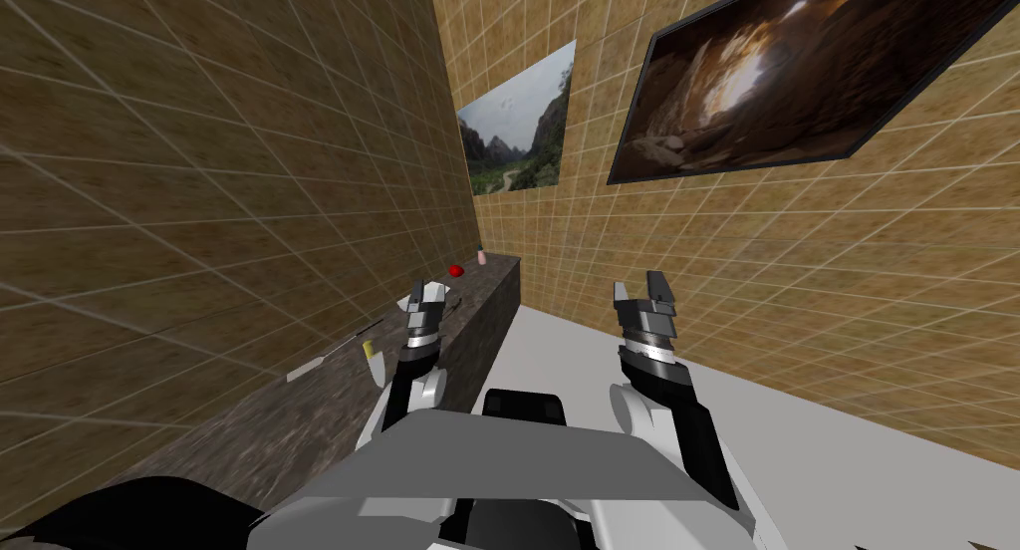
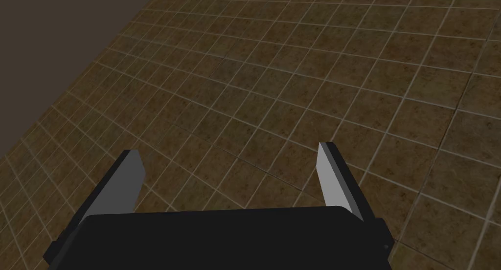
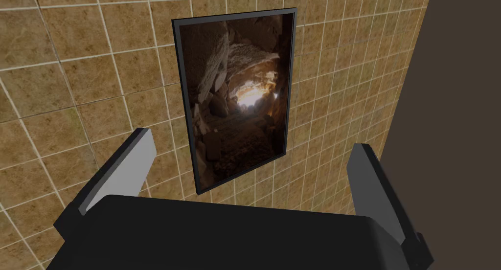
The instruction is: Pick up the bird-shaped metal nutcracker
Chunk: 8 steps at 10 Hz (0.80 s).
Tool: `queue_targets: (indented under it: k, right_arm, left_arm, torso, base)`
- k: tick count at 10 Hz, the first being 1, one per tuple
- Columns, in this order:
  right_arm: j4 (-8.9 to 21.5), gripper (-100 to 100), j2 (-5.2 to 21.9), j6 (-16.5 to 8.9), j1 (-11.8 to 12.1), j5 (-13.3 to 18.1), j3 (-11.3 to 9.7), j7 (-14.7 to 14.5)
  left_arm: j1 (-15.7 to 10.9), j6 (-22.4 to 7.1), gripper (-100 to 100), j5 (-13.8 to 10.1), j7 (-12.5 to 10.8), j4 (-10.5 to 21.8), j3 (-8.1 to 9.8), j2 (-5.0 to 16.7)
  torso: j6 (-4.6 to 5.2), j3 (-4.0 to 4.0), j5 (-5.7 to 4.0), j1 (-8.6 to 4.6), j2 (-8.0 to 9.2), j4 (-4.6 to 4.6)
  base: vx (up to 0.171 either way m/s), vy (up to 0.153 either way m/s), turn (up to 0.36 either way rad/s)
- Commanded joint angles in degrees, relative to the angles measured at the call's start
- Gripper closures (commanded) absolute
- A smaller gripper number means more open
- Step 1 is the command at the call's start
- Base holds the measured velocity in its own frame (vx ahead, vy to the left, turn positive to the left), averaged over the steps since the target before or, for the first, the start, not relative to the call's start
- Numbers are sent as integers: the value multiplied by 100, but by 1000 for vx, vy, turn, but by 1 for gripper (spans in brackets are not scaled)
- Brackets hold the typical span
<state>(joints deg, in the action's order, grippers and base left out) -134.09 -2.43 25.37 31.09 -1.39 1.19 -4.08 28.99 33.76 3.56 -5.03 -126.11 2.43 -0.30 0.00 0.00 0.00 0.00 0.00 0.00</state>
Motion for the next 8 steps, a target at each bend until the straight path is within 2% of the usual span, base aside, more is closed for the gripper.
queue_targets:
  k: [1, 4, 5, 7, 8]
  right_arm:
    - [0, 0, 0, 0, 0, 0, 0, 0]
    - [0, 0, 0, 0, 1, 0, 0, 0]
    - [0, 0, 0, 0, 1, 0, 0, 0]
    - [0, 0, 0, 0, 1, 0, 0, 0]
    - [0, 0, 0, 0, 1, 0, 0, 0]
  left_arm:
    - [-51, -119, -100, -21, -57, 11, 32, 165]
    - [-239, -570, -100, -121, -290, 53, 157, 526]
    - [-239, -600, -100, -121, -290, 53, 157, 526]
    - [-419, -986, -100, -239, -532, 100, 281, 745]
    - [-419, -1099, -100, -239, -532, 100, 281, 745]
  torso:
    - [0, 0, 0, 0, 0, 0]
    - [1, -13, -1, -6, -23, -5]
    - [1, -17, -2, -8, -31, -7]
    - [1, -15, -2, -8, -26, -6]
    - [1, -19, -1, -5, -32, -7]
  base:
    - [18, -11, -23]
    - [64, -23, -42]
    - [65, -20, -12]
    - [71, -19, -54]
    - [75, -17, -19]
